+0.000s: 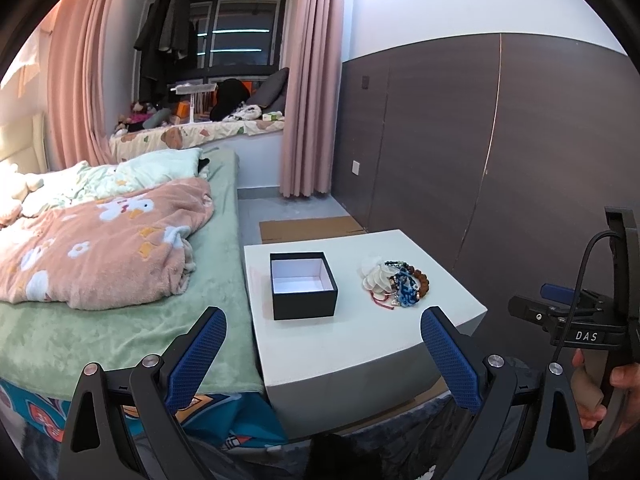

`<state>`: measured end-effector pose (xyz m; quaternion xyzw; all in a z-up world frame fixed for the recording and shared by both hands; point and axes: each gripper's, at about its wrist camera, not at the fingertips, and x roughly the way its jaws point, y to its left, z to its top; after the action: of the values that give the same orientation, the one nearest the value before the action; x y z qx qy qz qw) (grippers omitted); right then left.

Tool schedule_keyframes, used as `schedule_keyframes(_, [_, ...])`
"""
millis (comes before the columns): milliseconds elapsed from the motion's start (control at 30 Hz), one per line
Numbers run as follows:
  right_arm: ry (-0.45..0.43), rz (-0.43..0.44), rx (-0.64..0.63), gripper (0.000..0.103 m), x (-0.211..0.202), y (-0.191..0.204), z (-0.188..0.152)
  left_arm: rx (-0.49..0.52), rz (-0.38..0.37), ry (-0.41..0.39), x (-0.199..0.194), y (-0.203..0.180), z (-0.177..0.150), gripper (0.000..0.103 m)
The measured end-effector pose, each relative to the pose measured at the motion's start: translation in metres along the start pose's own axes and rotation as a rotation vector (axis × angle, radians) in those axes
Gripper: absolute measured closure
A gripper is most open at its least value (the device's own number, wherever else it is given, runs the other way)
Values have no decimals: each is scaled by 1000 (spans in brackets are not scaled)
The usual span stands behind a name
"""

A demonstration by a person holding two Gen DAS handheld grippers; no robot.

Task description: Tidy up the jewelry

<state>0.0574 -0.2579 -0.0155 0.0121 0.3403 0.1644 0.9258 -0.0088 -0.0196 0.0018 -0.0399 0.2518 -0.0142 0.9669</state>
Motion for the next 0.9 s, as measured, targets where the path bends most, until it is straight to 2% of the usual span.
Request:
schedule_keyframes(267, [5,-7,-6,0,3,5,-4,3,-2,8,4,-8,-1,5])
schedule_keyframes(300, [4,-7,-6,0,3,5,-4,-5,-6,5,1,5,0,5])
schedule_keyframes(900, [-12,-4,-9,0,-3,3,1,-2,-10,-1,2,5,-2,5])
